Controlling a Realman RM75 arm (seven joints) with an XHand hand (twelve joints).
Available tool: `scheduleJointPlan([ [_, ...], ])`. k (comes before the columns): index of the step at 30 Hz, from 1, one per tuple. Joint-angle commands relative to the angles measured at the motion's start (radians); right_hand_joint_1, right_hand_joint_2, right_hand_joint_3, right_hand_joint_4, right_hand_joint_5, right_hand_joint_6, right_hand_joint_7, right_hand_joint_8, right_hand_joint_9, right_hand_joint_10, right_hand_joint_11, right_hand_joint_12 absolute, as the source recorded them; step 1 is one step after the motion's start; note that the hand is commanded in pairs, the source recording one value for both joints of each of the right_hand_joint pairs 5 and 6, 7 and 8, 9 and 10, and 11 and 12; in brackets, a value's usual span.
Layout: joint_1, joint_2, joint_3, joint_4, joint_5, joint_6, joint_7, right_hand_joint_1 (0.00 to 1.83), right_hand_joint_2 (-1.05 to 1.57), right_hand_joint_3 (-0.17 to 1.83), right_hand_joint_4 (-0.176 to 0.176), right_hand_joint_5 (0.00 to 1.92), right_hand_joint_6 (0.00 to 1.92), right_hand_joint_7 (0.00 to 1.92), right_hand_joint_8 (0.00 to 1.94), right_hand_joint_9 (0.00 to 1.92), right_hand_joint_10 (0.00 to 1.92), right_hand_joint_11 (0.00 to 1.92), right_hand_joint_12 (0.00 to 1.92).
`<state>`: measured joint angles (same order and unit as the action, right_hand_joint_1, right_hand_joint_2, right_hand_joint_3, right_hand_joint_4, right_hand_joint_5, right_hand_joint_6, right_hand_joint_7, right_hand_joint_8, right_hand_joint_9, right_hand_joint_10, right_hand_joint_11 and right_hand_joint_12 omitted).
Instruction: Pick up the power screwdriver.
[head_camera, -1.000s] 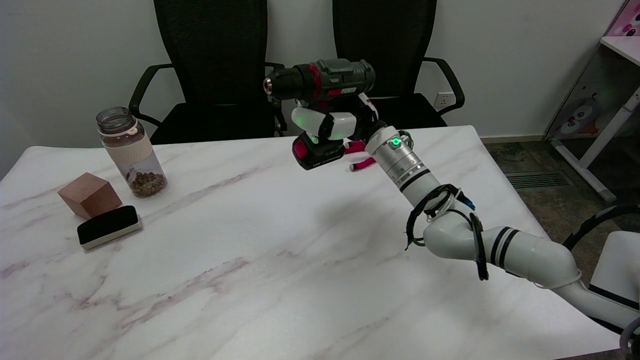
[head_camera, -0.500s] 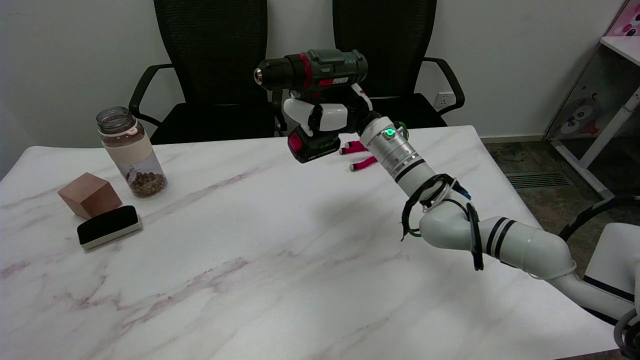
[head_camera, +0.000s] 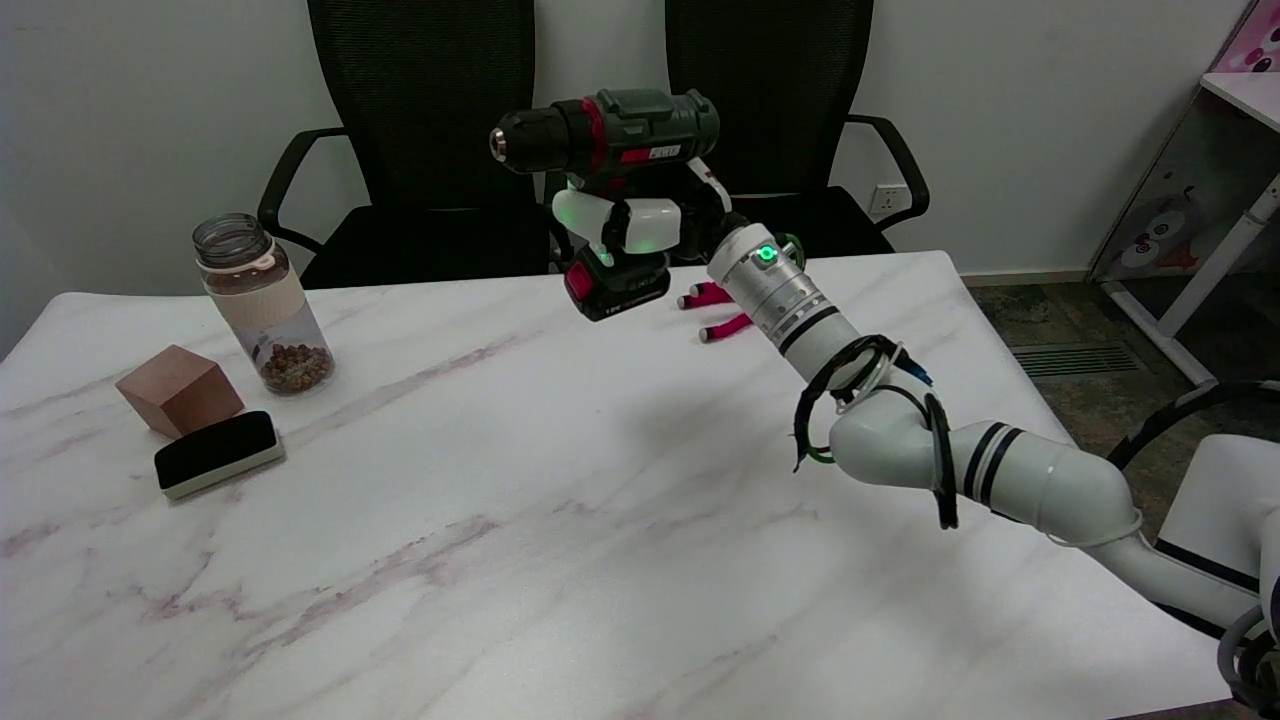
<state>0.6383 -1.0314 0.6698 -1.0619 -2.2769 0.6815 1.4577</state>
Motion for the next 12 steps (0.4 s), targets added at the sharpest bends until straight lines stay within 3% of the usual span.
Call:
scheduleJointPlan([
  [1,0.028,-0.012,-0.006,-0.005,0.002,-0.048,-0.002,1.06,1.21,1.02,0.176,1.29,1.29,1.29,1.29,1.92,1.92,1.82,1.82],
  [12,0.023,-0.036,-0.013,-0.002,0.002,-0.061,-0.002,1.03,1.20,1.00,0.176,1.30,1.30,1.30,1.30,1.92,1.92,1.87,1.87],
])
